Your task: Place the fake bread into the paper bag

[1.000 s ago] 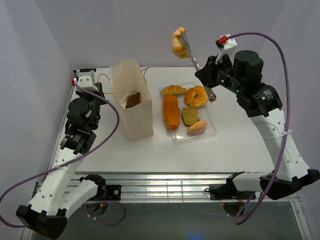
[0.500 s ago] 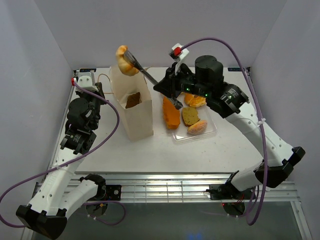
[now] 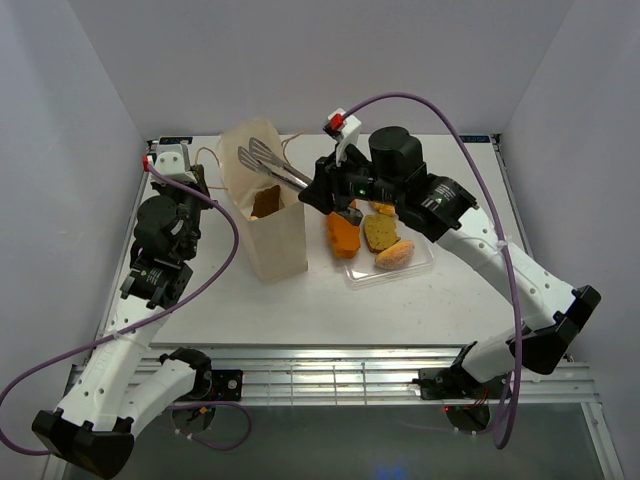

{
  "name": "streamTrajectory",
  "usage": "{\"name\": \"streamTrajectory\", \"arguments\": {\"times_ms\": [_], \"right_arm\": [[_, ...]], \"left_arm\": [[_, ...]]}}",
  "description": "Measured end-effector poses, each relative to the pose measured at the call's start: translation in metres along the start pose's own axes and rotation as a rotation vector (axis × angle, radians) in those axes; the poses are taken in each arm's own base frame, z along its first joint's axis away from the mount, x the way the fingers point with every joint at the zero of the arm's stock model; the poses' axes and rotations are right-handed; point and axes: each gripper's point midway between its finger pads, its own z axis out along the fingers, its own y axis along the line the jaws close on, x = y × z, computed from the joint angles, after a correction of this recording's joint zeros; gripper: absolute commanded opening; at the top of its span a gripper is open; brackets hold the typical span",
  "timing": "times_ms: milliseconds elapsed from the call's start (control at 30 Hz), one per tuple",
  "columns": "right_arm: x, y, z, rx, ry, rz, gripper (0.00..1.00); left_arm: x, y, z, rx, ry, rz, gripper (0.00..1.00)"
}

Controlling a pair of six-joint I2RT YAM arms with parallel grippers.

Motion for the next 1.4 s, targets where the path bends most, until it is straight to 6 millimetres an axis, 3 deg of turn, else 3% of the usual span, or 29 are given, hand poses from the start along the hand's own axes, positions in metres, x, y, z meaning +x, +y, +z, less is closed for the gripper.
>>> {"name": "streamTrajectory", "arguments": {"times_ms": [200, 300, 533, 667, 833, 1167, 1400], "right_arm": [[-0.012, 0.002, -0.013, 0.015, -0.038, -0.01, 0.42], [-0.024, 0.004, -0.03, 0.033, -0.083, -0.02, 0.42], [-0.043, 0.01, -0.106, 0.11, -0.23, -0.042, 0.44], [-0.041, 0.002, -0.141, 0.202, -0.287, -0.04, 0.47], [-0.005, -0.024, -0.155, 0.337, -0.242, -0.017, 0.48], [0.103, -0.088, -0.129, 0.54, 0.049, 0.079, 0.47], [0.157, -0.086, -0.106, 0.466, 0.215, 0.118, 0.48]], "left_arm": [[0.0, 0.0, 0.0, 0.0, 0.0, 0.0, 0.0], [0.0, 0.0, 0.0, 0.0, 0.0, 0.0, 0.0], [0.0, 0.0, 0.0, -0.001, 0.0, 0.0, 0.0], [0.0, 0.0, 0.0, -0.001, 0.0, 0.001, 0.0], [0.0, 0.0, 0.0, 0.0, 0.0, 0.0, 0.0], [0.0, 0.0, 0.0, 0.002, 0.001, -0.003, 0.0], [0.0, -0.001, 0.0, 0.004, 0.001, -0.004, 0.0]]}}
